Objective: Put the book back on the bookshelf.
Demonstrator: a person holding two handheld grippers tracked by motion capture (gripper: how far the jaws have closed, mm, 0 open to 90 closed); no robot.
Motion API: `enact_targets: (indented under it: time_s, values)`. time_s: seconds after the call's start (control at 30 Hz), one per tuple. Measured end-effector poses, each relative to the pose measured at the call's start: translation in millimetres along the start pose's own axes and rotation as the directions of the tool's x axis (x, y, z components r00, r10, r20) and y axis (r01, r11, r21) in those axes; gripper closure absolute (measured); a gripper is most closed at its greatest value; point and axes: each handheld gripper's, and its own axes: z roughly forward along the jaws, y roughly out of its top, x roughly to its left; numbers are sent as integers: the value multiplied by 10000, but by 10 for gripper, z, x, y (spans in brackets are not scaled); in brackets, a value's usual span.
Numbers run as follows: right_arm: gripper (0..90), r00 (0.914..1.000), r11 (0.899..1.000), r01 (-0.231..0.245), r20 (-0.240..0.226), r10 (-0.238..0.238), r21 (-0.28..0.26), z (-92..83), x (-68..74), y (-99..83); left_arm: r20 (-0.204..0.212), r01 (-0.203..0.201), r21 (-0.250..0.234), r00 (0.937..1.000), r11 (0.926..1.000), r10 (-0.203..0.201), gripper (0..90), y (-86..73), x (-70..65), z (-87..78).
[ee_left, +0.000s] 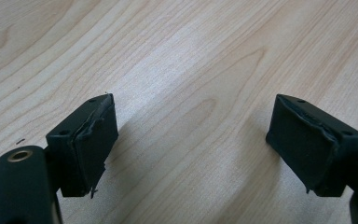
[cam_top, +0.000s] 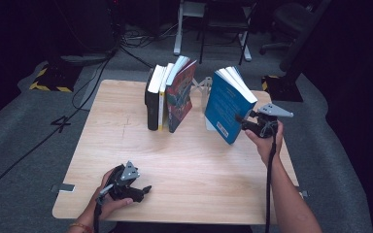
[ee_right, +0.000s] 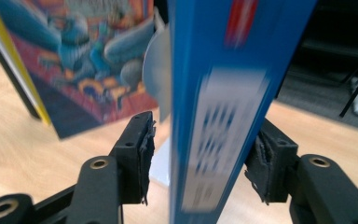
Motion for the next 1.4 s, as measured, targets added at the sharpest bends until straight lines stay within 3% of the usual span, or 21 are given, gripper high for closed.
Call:
enact_targets:
  time_s: [0.07,0.2,0.27,0.4,0.47,0.63,0.87,1.03,1.2,1.3,1.4]
  values:
    - [458,9998,9998,162,64,-162,83,28,20,-100,1,6,-3,10000,10000,-6,160,0,0,0]
    - [472,9999,9999,-110,11,110,-61,95,42,-326,4,13,10,10000,10000,-13,160,2,-1,1]
    - [472,9997,9996,-242,-33,243,150,149,28,-412,2,12,12,10000,10000,-12,160,1,-2,0]
    - [477,9999,9979,101,-56,-98,644,284,35,-597,2,12,9,10000,10000,-12,160,1,-1,1]
    - [506,9997,9977,204,85,-210,653,321,29,-653,9,12,-1,10000,10000,-12,160,1,-1,2]
    - [546,9995,9958,319,-92,-312,856,429,-9,-798,10,13,-1,10000,10000,-13,160,1,-1,1]
    - [572,9999,9992,150,47,-152,378,430,7,-770,9,11,18,10000,10000,-11,160,2,0,1]
    - [605,10000,9988,-63,-32,65,485,445,30,-739,-1,24,24,10000,10000,-24,159,8,0,5]
    - [611,9969,9976,-486,647,454,499,483,200,-708,22,30,-8,10000,10000,-30,159,13,-1,15]
    - [612,9890,9950,-906,1211,849,426,541,344,-677,20,8,-3,10000,10000,-8,159,14,1,15]
    - [613,9864,9930,-1096,1279,1031,444,594,367,-641,21,7,-4,10000,10000,-7,159,15,1,15]
